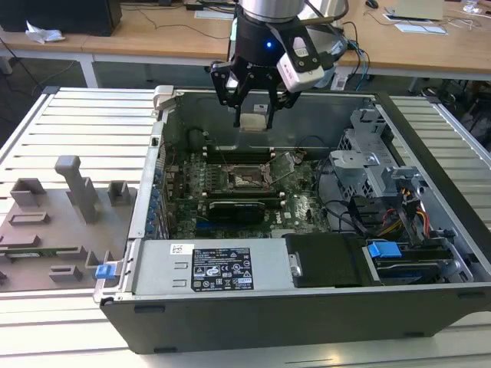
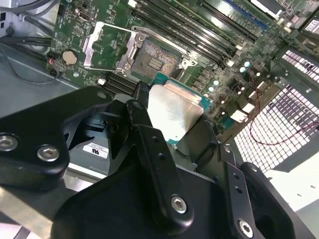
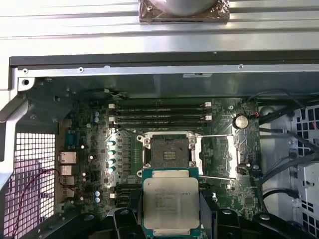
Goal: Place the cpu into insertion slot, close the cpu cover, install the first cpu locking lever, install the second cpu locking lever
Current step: 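Place the cpu into insertion slot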
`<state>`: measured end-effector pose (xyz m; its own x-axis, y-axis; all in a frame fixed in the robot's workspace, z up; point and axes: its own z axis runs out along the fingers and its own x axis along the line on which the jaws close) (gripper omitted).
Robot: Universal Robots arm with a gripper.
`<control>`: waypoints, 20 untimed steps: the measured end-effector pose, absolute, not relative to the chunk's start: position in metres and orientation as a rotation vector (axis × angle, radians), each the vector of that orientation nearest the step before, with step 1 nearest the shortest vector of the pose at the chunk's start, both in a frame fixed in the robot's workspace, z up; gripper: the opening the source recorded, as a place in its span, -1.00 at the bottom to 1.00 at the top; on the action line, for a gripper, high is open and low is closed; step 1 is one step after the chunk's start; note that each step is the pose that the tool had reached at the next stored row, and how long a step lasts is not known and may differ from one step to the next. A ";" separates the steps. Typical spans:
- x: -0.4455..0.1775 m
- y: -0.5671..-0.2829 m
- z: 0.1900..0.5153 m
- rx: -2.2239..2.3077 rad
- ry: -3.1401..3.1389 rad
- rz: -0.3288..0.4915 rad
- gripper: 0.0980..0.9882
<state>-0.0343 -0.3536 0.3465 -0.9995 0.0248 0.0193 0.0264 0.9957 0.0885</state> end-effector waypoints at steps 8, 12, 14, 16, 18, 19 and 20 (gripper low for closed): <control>-0.034 -0.354 0.335 -0.040 -3.120 -0.139 0.00; -0.034 -0.354 0.331 -0.040 -3.120 -0.139 0.00; -0.034 -0.354 0.328 -0.040 -3.120 -0.139 0.00; -0.034 -0.354 0.325 -0.040 -3.120 -0.139 0.00; -0.034 -0.354 0.323 -0.040 -3.120 -0.139 0.00; -0.034 -0.354 0.320 -0.040 -3.120 -0.138 0.00; -0.034 -0.354 0.318 -0.040 -3.120 -0.138 0.00</control>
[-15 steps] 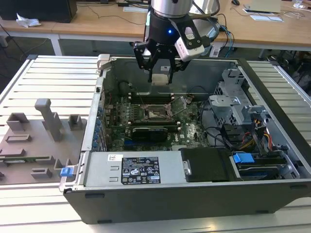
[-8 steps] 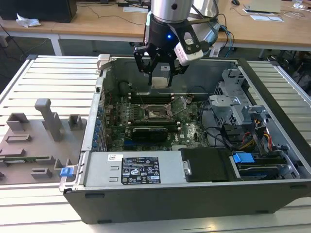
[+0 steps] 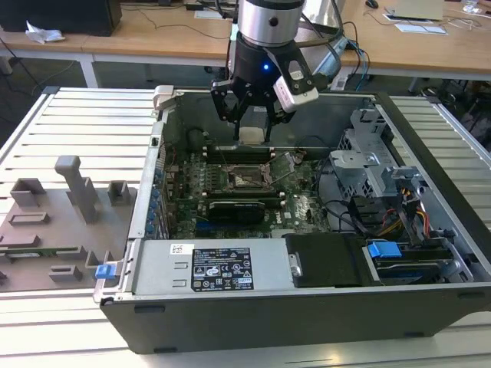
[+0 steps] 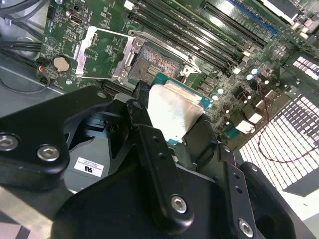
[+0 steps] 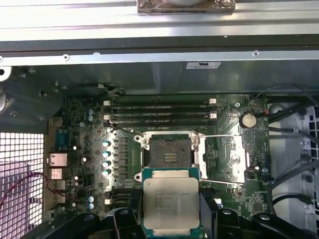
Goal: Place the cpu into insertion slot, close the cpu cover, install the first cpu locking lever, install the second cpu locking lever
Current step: 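Place the cpu into insertion slot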
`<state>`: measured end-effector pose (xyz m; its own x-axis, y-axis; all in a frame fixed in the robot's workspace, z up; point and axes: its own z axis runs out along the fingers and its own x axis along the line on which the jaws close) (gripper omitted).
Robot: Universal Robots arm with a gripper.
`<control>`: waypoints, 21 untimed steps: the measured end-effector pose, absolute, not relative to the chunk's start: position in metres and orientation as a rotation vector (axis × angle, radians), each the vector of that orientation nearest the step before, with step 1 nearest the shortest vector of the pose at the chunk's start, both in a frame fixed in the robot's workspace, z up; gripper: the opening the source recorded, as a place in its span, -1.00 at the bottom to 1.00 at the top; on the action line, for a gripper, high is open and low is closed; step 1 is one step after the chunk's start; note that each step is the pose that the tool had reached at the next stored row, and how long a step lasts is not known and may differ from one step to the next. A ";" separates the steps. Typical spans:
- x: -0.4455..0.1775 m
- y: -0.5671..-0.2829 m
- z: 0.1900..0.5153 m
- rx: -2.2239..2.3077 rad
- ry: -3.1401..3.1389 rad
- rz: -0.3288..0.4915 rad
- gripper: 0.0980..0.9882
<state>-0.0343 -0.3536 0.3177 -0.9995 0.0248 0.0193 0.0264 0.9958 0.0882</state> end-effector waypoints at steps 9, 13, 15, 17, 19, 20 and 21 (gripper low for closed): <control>-0.029 -0.352 0.304 -0.040 -3.121 -0.130 0.00; -0.021 -0.349 0.296 -0.040 -3.121 -0.118 0.00; -0.020 -0.348 0.293 -0.040 -3.121 -0.115 0.00; -0.018 -0.347 0.287 -0.040 -3.121 -0.112 0.00; -0.018 -0.347 0.280 -0.040 -3.121 -0.112 0.00; -0.018 -0.346 0.278 -0.040 -3.121 -0.112 0.00; -0.018 -0.346 0.276 -0.039 -3.121 -0.112 0.00</control>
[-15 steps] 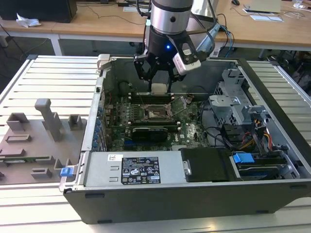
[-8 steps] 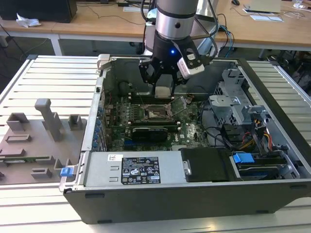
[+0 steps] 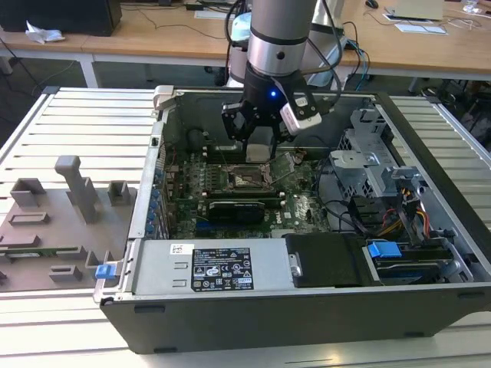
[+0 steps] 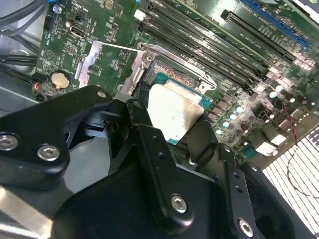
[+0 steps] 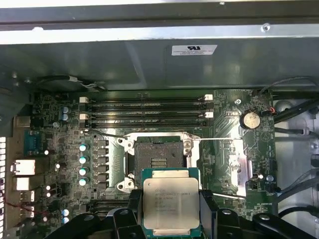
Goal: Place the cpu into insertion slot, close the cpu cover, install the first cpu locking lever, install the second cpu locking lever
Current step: 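Place the cpu into insertion slot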
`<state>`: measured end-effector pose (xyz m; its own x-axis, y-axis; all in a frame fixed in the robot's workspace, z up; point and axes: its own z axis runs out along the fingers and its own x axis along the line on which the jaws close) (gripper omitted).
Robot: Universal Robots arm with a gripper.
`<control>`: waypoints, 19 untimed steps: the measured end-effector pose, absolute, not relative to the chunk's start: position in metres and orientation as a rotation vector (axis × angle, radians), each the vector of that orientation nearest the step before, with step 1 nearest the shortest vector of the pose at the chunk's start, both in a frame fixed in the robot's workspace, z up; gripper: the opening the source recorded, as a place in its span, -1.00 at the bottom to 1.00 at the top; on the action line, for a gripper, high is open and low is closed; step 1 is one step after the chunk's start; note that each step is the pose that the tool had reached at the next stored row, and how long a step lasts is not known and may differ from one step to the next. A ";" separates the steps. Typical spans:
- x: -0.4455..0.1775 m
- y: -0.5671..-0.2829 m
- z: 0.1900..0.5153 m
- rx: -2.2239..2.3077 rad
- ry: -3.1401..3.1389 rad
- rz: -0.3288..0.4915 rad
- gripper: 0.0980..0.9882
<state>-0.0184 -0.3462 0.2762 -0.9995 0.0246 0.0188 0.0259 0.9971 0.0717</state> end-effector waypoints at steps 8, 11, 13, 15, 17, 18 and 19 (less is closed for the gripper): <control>-0.016 -0.338 0.260 -0.037 -3.121 -0.112 0.00; -0.016 -0.338 0.259 -0.038 -3.121 -0.111 0.00; -0.016 -0.338 0.259 -0.037 -3.121 -0.112 0.00; -0.016 -0.338 0.259 -0.038 -3.121 -0.112 0.00; -0.016 -0.338 0.259 -0.038 -3.121 -0.112 0.00; -0.016 -0.338 0.259 -0.038 -3.121 -0.112 0.00; -0.016 -0.338 0.259 -0.043 -3.121 -0.112 0.00</control>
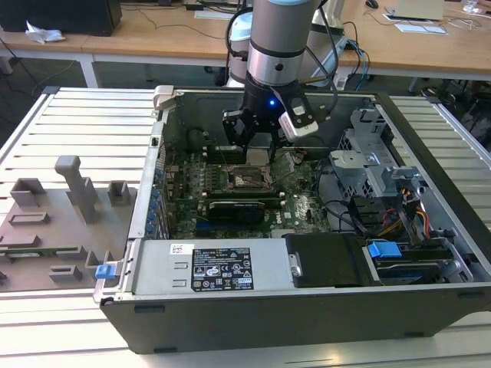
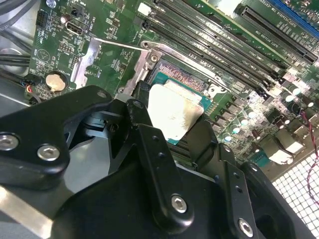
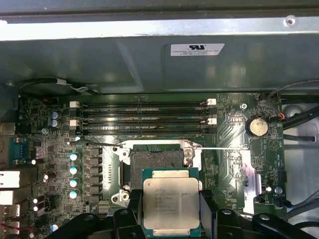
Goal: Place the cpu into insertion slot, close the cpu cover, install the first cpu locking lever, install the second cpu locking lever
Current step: 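Place the cpu into insertion slot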
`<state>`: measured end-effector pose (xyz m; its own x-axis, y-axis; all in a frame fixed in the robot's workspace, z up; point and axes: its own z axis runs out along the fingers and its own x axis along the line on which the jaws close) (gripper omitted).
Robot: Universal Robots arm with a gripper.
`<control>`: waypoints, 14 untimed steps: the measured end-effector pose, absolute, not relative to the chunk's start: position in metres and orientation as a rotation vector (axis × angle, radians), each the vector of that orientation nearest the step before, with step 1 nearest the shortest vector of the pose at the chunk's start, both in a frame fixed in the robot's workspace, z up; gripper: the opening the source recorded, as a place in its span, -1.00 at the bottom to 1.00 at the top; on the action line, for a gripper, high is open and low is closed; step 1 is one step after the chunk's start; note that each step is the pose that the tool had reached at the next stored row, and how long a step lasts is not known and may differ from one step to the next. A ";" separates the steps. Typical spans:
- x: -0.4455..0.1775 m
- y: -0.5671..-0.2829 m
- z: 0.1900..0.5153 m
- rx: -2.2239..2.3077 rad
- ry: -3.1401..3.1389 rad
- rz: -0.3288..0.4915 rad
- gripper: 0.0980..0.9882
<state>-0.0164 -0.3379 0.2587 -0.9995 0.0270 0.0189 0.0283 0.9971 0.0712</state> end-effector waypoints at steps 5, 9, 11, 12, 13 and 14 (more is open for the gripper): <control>-0.016 -0.338 0.258 -0.160 -3.120 -0.113 0.00; -0.016 -0.338 0.258 -0.271 -3.115 -0.114 0.00; -0.016 -0.338 0.258 -0.361 -3.108 -0.114 0.00; -0.016 -0.338 0.258 -0.384 -3.106 -0.114 0.00; -0.016 -0.338 0.258 -0.407 -3.103 -0.114 0.00; -0.016 -0.338 0.258 -0.437 -3.100 -0.114 0.00</control>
<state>-0.0164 -0.3379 0.2575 -0.9611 0.2757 0.0188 0.2763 0.9584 0.0710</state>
